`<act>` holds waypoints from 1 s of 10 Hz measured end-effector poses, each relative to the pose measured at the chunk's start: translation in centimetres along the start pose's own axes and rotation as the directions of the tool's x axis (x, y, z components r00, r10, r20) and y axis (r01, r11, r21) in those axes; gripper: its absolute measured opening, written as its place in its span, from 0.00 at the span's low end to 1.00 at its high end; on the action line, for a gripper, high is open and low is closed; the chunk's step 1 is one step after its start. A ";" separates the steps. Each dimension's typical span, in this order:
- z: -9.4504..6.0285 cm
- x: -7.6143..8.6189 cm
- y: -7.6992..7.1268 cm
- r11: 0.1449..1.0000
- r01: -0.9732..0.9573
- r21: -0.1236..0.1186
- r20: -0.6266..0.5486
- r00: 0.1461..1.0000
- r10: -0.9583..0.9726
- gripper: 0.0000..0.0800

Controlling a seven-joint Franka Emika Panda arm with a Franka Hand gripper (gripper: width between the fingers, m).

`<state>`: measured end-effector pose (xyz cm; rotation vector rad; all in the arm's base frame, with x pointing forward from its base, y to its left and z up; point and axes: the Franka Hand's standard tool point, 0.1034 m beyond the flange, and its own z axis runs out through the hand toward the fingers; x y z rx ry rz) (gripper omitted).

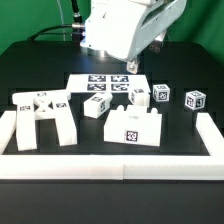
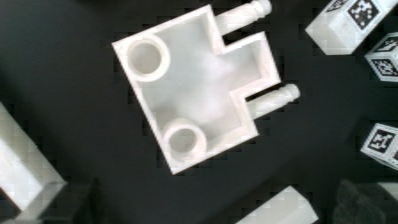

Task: Assemble chair

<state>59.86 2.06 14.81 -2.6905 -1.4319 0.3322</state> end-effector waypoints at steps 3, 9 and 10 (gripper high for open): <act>0.0 0.0 0.0 1.000 0.000 0.000 0.000 1.000 0.000 0.81; 1.5 0.0 -0.1 0.983 -0.185 0.007 -0.023 0.982 0.185 0.81; 1.7 0.4 0.1 0.963 -0.271 -0.012 -0.050 0.962 0.270 0.81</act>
Offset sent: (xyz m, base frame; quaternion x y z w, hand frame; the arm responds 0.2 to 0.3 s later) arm 0.0000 0.0000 0.0000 0.0000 0.0000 0.0000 1.0000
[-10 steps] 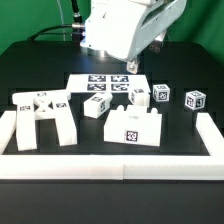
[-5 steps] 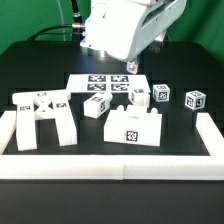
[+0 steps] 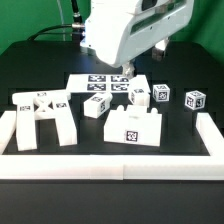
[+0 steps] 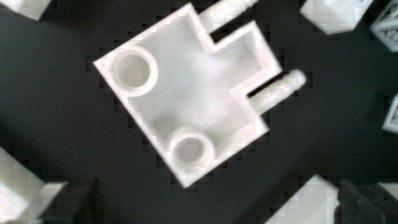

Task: Assemble chair

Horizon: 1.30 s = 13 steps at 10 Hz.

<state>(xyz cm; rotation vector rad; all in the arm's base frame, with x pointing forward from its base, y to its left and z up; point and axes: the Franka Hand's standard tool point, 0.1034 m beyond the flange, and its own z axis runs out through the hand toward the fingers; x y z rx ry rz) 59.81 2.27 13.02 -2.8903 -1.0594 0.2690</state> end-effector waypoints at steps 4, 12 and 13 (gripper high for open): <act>0.1 0.0 -0.3 0.970 -0.243 0.003 0.004 0.970 0.243 0.81; 2.1 -0.1 -1.7 0.595 -0.802 0.056 0.030 0.597 0.802 0.81; 2.2 0.0 -1.8 0.578 -0.814 0.052 0.025 0.580 0.814 0.81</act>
Offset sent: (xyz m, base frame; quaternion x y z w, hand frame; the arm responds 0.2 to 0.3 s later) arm 0.0000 0.0000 0.0000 0.0000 0.0000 0.1938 0.9810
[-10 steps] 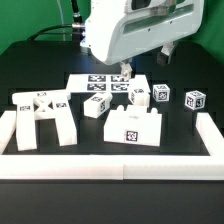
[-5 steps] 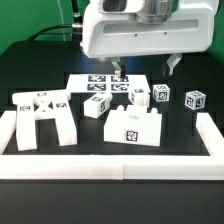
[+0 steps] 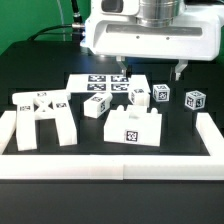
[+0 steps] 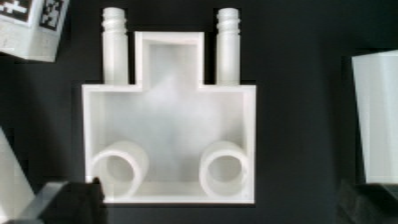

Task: Assemble chair

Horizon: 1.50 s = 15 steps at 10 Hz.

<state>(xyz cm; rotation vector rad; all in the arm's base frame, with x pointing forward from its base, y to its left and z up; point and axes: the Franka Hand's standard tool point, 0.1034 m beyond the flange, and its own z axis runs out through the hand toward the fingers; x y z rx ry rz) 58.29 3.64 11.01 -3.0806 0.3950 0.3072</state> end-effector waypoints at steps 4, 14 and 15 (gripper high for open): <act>2.4 0.3 -1.3 0.998 0.060 0.023 -0.115 0.992 -0.056 0.81; 6.6 0.8 -1.7 0.998 0.047 0.042 -0.116 0.992 -0.042 0.81; 7.3 0.7 -1.7 0.998 0.047 0.042 -0.112 0.993 -0.042 0.81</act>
Offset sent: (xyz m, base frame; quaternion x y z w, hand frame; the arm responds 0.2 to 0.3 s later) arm 0.0102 -0.0043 -0.0152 -0.0260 0.0838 -0.0802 0.9929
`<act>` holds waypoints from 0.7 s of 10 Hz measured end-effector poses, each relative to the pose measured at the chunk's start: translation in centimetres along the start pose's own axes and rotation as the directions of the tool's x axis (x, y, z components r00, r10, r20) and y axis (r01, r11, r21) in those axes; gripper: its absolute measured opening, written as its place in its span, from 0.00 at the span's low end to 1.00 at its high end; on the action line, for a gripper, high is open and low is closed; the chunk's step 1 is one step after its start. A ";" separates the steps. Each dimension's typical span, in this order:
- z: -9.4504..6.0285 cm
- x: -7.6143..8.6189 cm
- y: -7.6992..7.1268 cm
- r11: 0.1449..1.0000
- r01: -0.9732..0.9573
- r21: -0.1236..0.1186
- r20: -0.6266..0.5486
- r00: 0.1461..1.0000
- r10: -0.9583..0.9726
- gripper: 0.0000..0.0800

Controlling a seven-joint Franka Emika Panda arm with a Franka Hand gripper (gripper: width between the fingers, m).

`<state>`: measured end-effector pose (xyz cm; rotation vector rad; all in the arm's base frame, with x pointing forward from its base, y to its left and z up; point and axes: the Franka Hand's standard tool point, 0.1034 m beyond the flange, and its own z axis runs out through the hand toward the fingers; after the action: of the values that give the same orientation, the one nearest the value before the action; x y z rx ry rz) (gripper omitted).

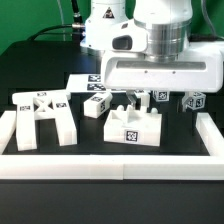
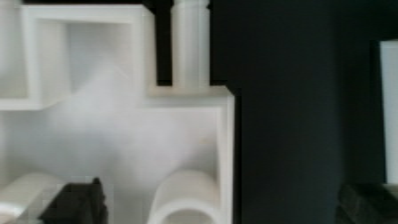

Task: Assemble chair

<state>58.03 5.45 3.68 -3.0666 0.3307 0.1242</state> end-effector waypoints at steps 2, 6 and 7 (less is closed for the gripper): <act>0.6 0.0 0.0 1.000 0.004 0.000 0.003 1.000 -0.004 0.81; 1.5 0.0 -0.4 1.000 0.023 0.002 -0.002 1.000 -0.023 0.81; 1.5 -0.1 -0.5 1.000 0.027 0.001 -0.002 1.000 -0.027 0.81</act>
Offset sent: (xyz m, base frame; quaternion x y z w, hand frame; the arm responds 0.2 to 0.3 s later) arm 0.0064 -0.0022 -0.0125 0.0007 0.0188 -0.0083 0.9998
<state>57.93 6.03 2.17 -3.0686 0.2887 0.1199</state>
